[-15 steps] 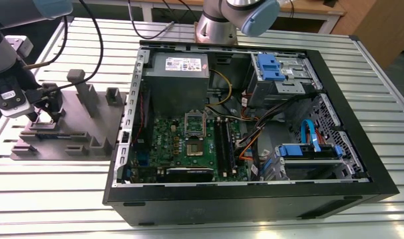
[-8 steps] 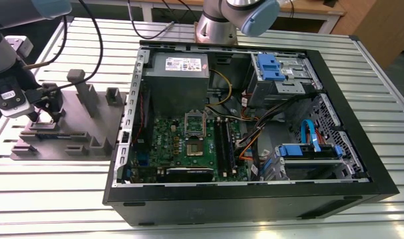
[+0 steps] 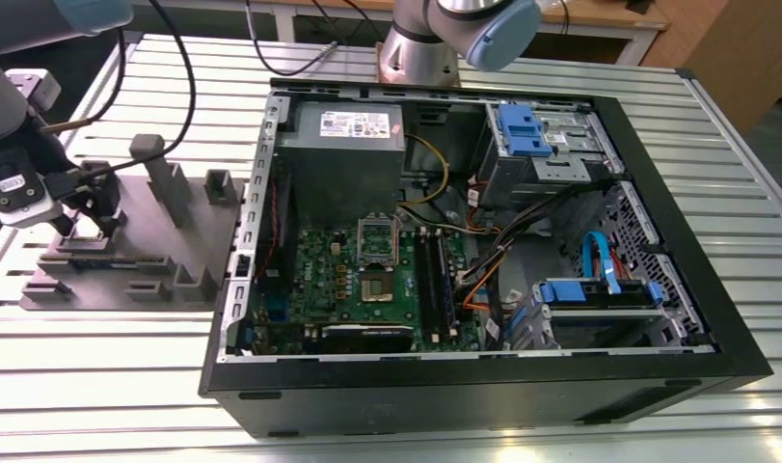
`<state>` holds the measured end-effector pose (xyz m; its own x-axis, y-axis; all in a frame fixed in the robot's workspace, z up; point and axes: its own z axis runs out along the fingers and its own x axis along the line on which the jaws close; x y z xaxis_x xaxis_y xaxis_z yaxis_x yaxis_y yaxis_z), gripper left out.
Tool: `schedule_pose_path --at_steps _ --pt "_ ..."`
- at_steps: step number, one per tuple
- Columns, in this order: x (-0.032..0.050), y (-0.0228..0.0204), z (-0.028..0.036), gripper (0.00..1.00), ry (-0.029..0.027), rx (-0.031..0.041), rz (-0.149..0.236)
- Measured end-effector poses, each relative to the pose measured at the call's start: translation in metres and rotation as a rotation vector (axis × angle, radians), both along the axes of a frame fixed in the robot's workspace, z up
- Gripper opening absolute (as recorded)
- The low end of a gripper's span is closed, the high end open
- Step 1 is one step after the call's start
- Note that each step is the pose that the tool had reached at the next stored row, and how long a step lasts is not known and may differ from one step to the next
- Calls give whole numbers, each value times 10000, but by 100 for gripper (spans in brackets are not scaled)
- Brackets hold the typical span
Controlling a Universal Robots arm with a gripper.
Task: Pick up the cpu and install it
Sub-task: 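Pick up the cpu and move it towards the insertion slot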
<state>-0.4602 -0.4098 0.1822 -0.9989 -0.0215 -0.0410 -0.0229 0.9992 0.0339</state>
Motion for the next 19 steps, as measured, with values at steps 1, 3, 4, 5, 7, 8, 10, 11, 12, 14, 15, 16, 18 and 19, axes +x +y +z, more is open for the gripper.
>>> schedule_pose_path --at_steps 1,3,4,5,7,8,10,11,12,14,15,16,18,19 --pt "0 0 0 56 -5 0 2" --pt "0 0 0 56 -8 0 1" --pt "-1 1 0 56 -9 0 0" --pt "-1 1 0 56 -8 0 0" --pt "0 1 -1 56 -9 0 -1" --pt "1 1 -1 56 -9 1 -2" --pt "10 1 -1 56 -10 1 0" --pt "10 1 0 56 -8 0 -1" --pt "10 1 -1 56 -8 0 -1" --pt "11 1 -1 56 -9 0 0" --pt "11 1 0 56 -8 0 0" --pt "11 1 0 56 -8 0 0" --pt "11 1 0 56 -9 0 0" --pt "11 1 0 56 -8 0 0"
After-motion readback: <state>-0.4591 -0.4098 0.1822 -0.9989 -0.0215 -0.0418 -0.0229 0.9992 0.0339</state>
